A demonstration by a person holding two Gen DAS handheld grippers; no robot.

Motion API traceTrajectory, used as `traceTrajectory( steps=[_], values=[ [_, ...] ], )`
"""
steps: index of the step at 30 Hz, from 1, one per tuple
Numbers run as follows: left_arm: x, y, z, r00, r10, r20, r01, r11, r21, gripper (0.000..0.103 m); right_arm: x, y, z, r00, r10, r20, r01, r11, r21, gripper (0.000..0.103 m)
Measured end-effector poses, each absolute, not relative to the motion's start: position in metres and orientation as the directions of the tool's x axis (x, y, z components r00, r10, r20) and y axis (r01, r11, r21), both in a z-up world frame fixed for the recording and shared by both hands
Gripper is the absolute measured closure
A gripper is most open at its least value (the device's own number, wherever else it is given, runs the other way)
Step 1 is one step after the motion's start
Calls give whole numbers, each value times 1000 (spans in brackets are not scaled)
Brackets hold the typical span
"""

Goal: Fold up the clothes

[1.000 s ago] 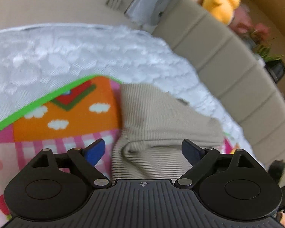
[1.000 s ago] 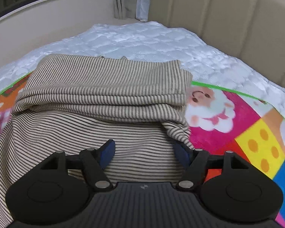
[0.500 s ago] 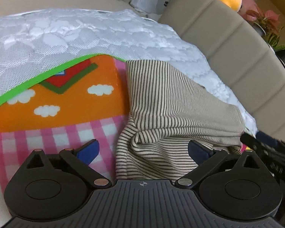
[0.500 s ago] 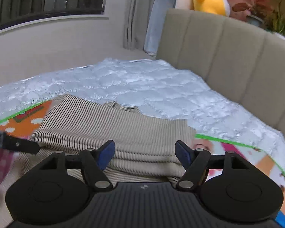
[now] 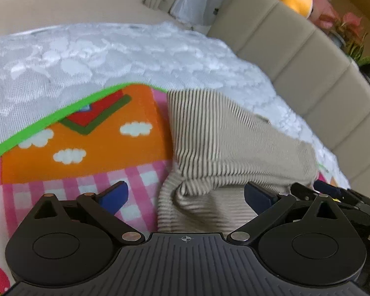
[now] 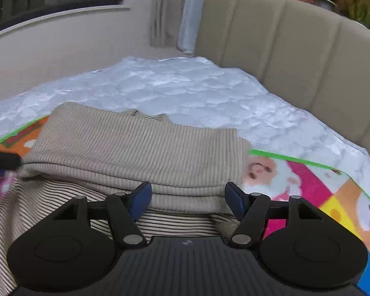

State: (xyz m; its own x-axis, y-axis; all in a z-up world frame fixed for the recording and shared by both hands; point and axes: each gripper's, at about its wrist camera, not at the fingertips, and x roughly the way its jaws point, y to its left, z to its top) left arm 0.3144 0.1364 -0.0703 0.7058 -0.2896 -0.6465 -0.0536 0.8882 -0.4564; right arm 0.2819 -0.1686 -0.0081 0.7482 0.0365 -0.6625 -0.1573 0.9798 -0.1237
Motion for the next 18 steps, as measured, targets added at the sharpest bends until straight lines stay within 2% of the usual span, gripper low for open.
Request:
traceTrajectory(
  steps=[4,7,11,17,18],
  values=[
    [307,133,-60,746,-339,-574,14,868,-496,1,288,-187,-33,673,-34,-739,-84,989,-122,37],
    [306,125,-59,733,-385,-561,66,861,-504,0,283,-201,-33,671,-3,-742,-40,998,-40,36],
    [313,117,-78,677,-359,-642,38,889,-457,0,279,-187,-18,713,-26,-701,-99,986,-137,36],
    [315,115,-85,658,-341,-671,49,909,-414,0,279,-173,16,791,46,-610,-121,989,-82,36],
    [315,115,-85,657,-340,-674,52,911,-408,0,282,-167,16,783,59,-619,-134,988,-76,36]
  ],
)
